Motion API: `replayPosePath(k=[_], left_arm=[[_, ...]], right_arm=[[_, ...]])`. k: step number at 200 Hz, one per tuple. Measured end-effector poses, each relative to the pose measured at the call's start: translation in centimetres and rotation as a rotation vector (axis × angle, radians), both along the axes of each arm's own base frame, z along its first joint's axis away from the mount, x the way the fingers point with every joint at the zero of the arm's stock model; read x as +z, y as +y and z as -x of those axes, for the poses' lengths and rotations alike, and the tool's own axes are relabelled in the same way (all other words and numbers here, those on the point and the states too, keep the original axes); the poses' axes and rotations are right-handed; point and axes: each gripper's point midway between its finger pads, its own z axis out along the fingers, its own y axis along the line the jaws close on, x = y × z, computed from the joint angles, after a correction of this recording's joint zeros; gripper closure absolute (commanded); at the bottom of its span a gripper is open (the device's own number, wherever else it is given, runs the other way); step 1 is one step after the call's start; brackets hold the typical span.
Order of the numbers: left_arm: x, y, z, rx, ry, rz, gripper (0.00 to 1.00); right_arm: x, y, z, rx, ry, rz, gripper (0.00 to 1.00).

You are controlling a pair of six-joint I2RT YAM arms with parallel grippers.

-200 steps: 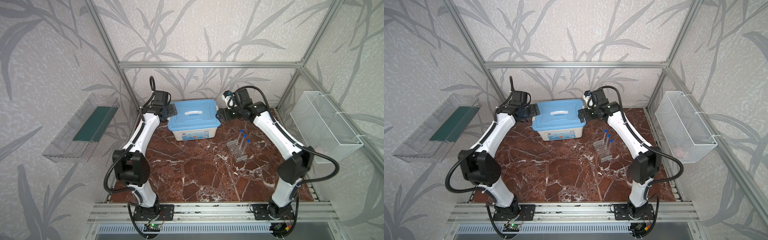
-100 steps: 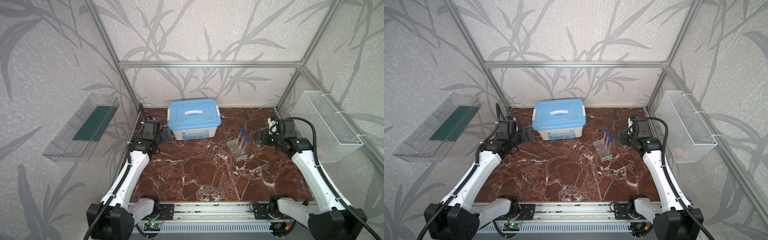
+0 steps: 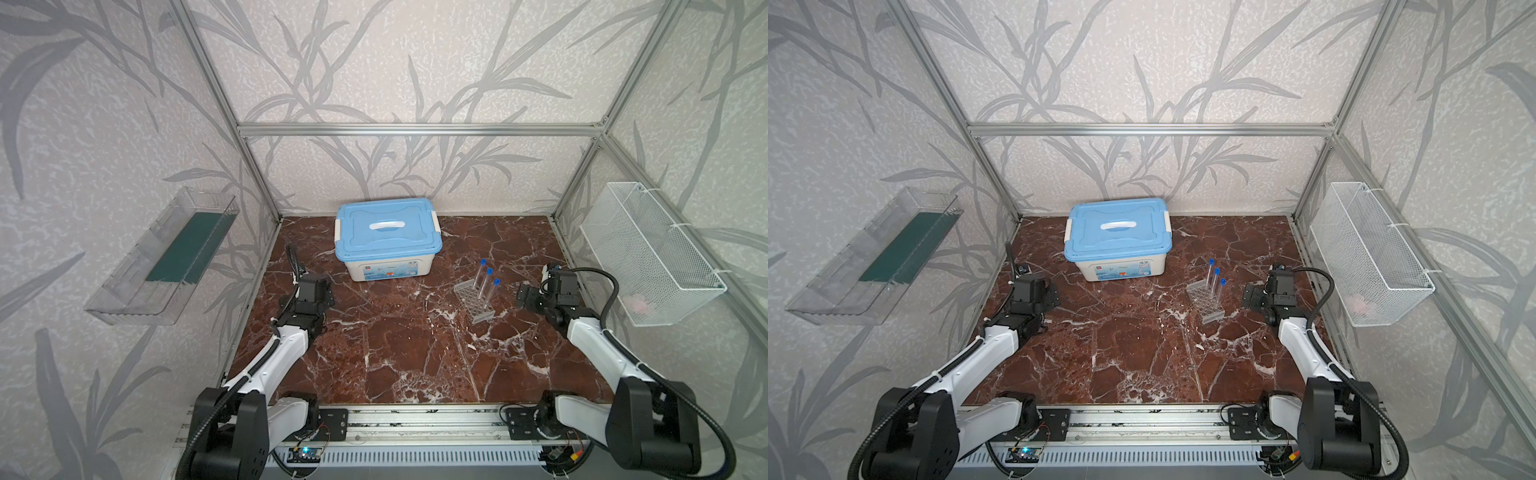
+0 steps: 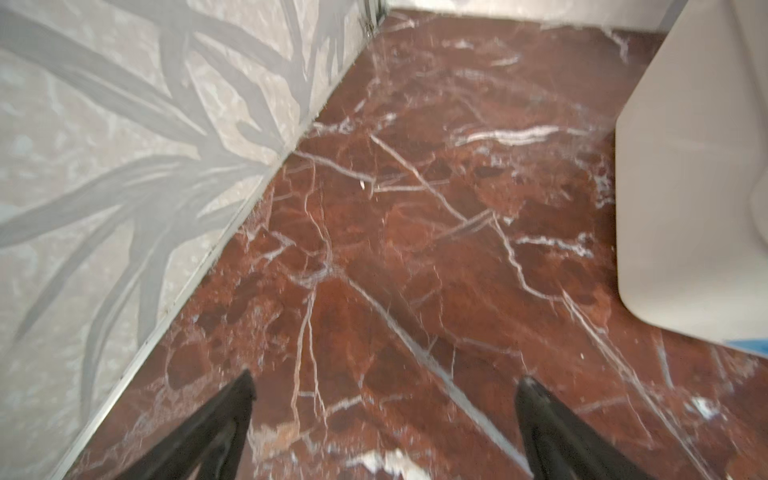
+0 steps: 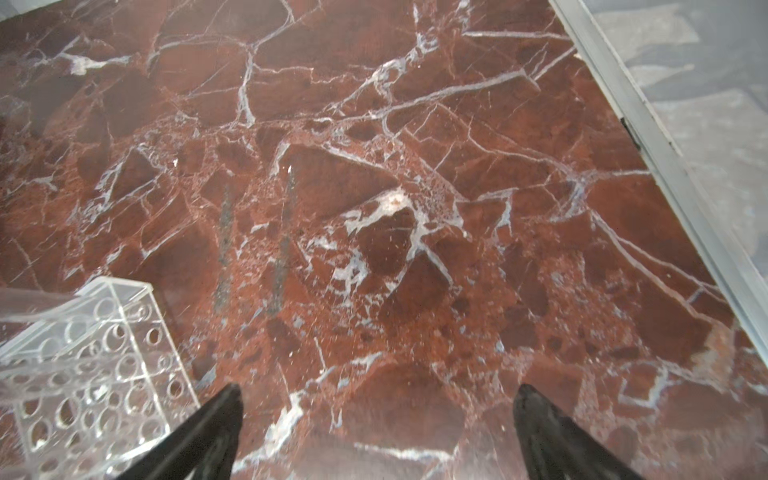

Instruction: Organize the chemistry lab equipment

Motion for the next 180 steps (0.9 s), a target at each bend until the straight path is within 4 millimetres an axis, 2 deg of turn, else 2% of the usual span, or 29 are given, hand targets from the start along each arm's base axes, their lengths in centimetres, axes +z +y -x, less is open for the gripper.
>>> replayPosePath(k=[35, 63, 105, 118, 143, 180], left_arm=[[-1.3, 0.4, -2.2, -0.016, -0.04, -0.056, 0.01], [-2.6, 0.9, -3.8, -0.038, -0.073, -0.043, 0.01], [-2.4, 0.8, -5.8, -0.099, -0.164, -0.013, 0.01], [-2.7, 0.6, -6.0, -0.123, -0.202, -0.003, 0.01], [-5.1, -0.1, -5.0, -0.166, -0.167, 0.017, 0.01], [-4.3, -1.0, -5.8, -0.226, -0.208, 0.028, 0.01]], right_arm=[[-1.3, 0.2, -2.5, 0.042, -0.084, 0.016, 0.01], [-2.0, 0.7, -3.6, 0.073, -0.145, 0.011, 0.01], [-0.7, 1.6, -5.5, 0.14, -0.254, 0.02, 0.01], [-0.2, 2.2, -5.7, 0.164, -0.294, 0.035, 0.01], [-0.5, 3.4, -4.9, 0.213, -0.321, 0.059, 0.01], [-0.7, 5.0, -4.5, 0.263, -0.394, 0.117, 0.01]])
